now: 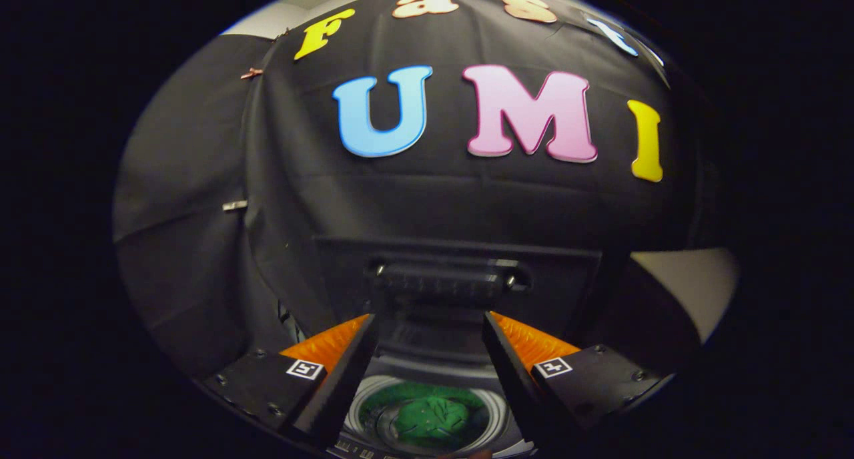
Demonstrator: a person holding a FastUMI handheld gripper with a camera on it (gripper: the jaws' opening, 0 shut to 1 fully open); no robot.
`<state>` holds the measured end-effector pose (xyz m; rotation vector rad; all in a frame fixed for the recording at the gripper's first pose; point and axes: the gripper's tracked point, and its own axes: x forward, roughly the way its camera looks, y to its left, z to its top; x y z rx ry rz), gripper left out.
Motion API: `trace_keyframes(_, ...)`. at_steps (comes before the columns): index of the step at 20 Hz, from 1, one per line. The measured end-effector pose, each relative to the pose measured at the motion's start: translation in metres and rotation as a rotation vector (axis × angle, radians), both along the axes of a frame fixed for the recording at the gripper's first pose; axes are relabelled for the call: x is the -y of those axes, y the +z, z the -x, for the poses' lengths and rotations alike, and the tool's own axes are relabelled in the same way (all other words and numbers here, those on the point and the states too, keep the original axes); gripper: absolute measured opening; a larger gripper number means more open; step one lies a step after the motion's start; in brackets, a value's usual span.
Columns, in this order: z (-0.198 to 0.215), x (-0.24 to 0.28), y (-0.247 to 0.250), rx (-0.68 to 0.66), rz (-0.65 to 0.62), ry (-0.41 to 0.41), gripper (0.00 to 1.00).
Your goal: Put the clothes into the washing machine and then close the washing machine lid.
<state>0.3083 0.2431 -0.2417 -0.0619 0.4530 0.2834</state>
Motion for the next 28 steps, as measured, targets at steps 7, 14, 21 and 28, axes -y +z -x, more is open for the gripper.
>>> trace_keyframes(7, -0.086, -0.010, 0.029, -0.018, 0.002, -0.079, 0.99)
trace_keyframes(14, -0.124, -0.026, -0.024, -0.146, 0.057, -0.113, 0.99)
trace_keyframes(21, -0.120, -0.028, -0.037, -0.194, 0.035, -0.102, 1.00)
trace_keyframes(28, -0.119, -0.029, -0.037, -0.201, 0.037, -0.086, 1.00)
